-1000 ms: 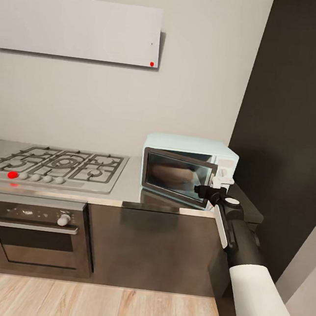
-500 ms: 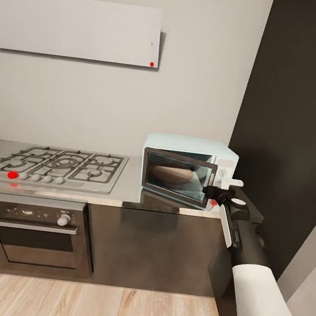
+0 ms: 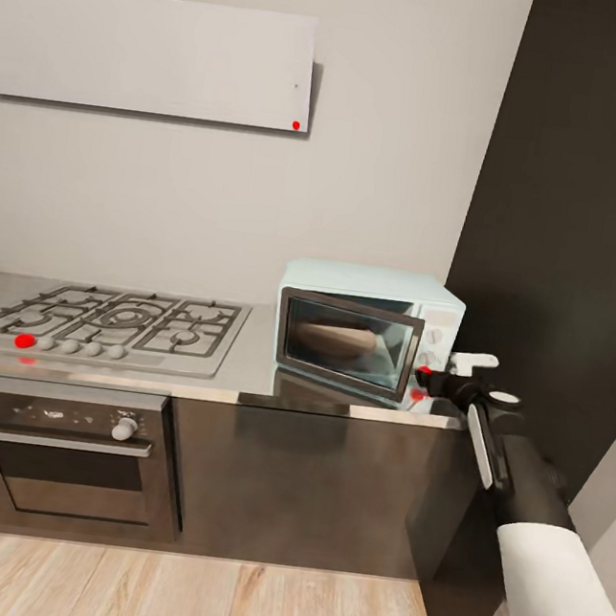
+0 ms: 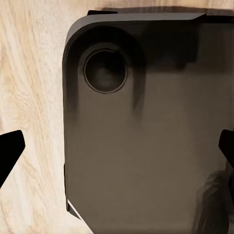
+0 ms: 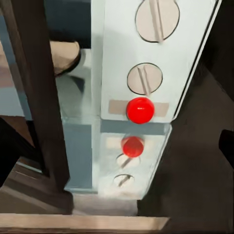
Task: In the kitchen, take the popcorn bag from the countertop, put it into the microwave, and heat it until the popcorn is cooked so the cooked popcorn ends up inside the bag.
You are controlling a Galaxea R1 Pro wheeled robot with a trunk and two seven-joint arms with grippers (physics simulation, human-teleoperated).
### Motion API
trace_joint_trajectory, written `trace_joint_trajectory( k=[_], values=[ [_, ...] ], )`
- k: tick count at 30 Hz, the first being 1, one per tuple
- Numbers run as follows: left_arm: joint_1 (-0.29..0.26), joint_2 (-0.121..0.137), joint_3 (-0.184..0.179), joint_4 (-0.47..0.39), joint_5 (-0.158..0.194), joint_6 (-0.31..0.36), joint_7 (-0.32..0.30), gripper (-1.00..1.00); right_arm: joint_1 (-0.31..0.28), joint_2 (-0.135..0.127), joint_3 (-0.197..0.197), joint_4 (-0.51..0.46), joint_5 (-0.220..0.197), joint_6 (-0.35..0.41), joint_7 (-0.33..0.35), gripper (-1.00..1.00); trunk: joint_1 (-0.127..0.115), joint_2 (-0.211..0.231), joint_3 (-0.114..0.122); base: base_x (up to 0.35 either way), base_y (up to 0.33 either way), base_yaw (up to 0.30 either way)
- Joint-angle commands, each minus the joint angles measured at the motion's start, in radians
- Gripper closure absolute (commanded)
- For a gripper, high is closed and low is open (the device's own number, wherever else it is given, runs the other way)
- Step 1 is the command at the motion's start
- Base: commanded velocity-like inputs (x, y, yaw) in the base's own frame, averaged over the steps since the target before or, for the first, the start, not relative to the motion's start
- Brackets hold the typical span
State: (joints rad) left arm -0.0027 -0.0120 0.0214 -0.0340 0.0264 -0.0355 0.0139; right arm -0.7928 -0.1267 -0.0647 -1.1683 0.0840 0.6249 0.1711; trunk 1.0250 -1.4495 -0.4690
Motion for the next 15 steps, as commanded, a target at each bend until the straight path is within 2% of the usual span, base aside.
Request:
trace_joint_trajectory(
  k=[1, 5, 6, 9, 12, 13, 14, 15],
  values=[
    [0.0, 0.0, 0.002, 0.0, 0.003, -0.003, 0.001, -1.0, 0.0, -0.016, -0.001, -0.002, 0.007, 0.005, 0.029, -1.0, 0.0, -0.001, -0.001, 0.0, 0.0, 0.0],
    [0.0, 0.0, 0.002, 0.0, 0.003, -0.003, 0.001, -1.0, 0.0, -0.096, -0.001, 0.005, 0.006, 0.005, 0.153, -1.0, 0.0, -0.001, -0.001, 0.0, 0.0, 0.0],
    [0.0, 0.0, 0.002, 0.0, 0.003, -0.002, 0.001, -1.0, 0.0, -0.11, -0.001, 0.008, 0.005, 0.005, 0.164, -1.0, 0.0, -0.001, -0.001, 0.0, 0.0, 0.0],
    [0.0, 0.0, 0.001, 0.0, 0.003, -0.003, 0.001, -1.0, 0.0, -0.122, -0.002, 0.013, 0.002, 0.002, 0.159, -1.0, 0.0, -0.001, -0.001, 0.0, 0.0, 0.0],
    [0.0, -0.001, 0.002, 0.0, 0.003, -0.003, 0.001, -1.0, 0.0, -0.114, -0.006, 0.013, 0.001, -0.006, 0.086, -1.0, 0.0, -0.001, -0.001, 0.0, 0.0, 0.0],
    [0.0, -0.002, 0.002, 0.0, 0.003, -0.003, 0.001, -1.0, 0.0, -0.104, -0.008, 0.013, -0.004, -0.011, -0.007, -1.0, 0.0, -0.001, -0.001, 0.0, 0.0, 0.0],
    [0.0, -0.002, 0.002, 0.0, 0.003, -0.003, 0.001, -1.0, 0.0, -0.101, -0.01, 0.013, -0.007, -0.023, -0.053, -1.0, 0.0, -0.001, -0.001, 0.0, 0.0, 0.0],
    [0.0, -0.002, 0.002, 0.0, 0.003, -0.003, 0.001, -1.0, 0.0, -0.094, -0.01, 0.013, -0.009, -0.049, -0.13, -1.0, 0.0, -0.001, -0.001, 0.0, 0.0, 0.0]
  ],
)
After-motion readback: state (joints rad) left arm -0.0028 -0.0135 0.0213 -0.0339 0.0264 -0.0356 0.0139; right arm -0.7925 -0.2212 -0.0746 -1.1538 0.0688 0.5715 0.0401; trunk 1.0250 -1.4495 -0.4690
